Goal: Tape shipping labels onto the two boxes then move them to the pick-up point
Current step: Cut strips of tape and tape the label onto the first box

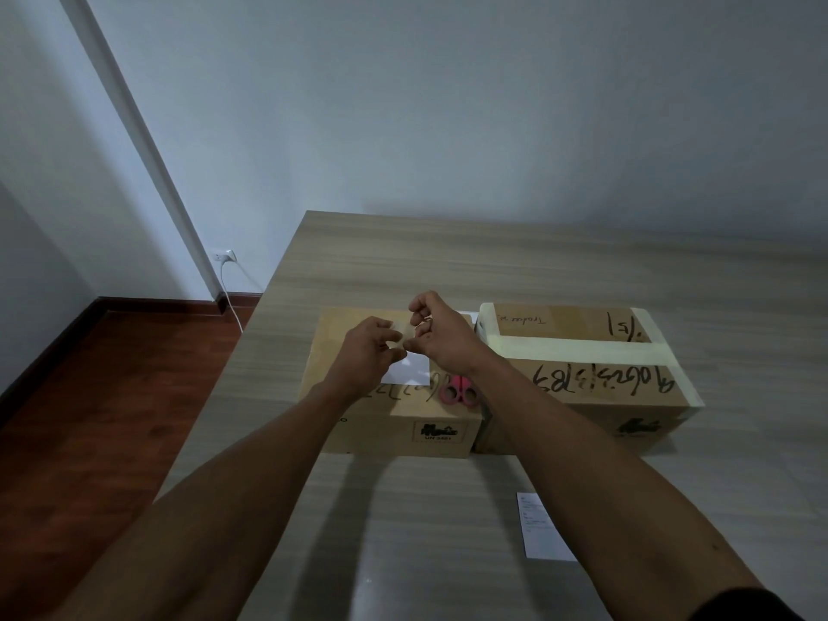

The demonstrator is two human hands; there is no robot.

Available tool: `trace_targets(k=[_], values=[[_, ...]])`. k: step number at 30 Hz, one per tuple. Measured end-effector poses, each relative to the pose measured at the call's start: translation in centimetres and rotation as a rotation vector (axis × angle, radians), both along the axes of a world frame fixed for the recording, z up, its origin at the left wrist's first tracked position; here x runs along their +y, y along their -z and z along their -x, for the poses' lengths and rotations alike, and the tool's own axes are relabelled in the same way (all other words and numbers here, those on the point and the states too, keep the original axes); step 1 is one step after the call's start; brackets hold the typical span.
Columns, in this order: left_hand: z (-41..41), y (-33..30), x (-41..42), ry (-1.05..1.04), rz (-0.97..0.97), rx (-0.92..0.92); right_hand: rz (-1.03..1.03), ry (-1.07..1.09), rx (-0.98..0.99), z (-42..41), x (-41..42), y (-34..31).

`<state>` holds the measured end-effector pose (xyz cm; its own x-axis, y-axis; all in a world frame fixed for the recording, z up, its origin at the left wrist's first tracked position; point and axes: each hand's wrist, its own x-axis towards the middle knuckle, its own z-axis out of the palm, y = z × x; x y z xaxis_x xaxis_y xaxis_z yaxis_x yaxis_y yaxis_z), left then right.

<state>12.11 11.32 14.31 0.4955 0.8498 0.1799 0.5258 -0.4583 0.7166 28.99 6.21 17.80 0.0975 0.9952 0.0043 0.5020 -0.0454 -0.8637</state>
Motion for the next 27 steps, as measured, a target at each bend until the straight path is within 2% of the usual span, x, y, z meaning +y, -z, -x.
trace_targets(k=[21,27], values=[[0.29,0.32,-0.31,0.034,0.012,0.039,0.085,0.016,-0.003,-0.31,-0.16,0.76],[0.31,0.08,-0.33,0.054,0.029,0.03,0.06,-0.024,-0.078,-0.88,-0.38,0.13]])
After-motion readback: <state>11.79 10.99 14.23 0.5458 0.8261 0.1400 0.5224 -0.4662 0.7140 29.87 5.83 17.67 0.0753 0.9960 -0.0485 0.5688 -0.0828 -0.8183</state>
